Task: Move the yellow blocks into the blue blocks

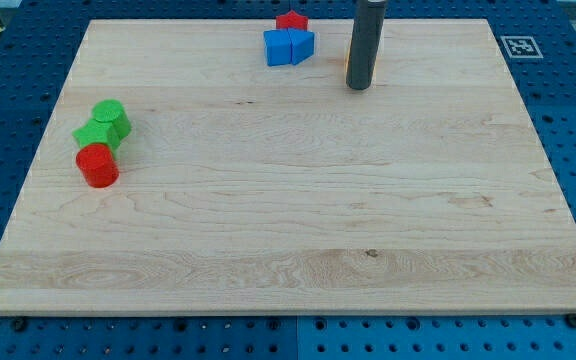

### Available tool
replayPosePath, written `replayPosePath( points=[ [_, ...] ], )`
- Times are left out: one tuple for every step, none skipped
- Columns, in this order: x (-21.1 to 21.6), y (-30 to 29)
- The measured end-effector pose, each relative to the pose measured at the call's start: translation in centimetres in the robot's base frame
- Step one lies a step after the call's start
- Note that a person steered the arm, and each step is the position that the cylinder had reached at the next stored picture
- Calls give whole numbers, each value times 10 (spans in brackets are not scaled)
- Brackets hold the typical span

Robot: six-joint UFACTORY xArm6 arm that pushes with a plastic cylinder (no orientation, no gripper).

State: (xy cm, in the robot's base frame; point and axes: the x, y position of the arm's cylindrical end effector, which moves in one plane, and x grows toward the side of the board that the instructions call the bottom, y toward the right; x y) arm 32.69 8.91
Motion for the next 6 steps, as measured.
replayPosePath(
  points=[
    [5,45],
    [2,78],
    [-5,65],
    [-6,43],
    [-26,35],
    [-45,33]
  ],
)
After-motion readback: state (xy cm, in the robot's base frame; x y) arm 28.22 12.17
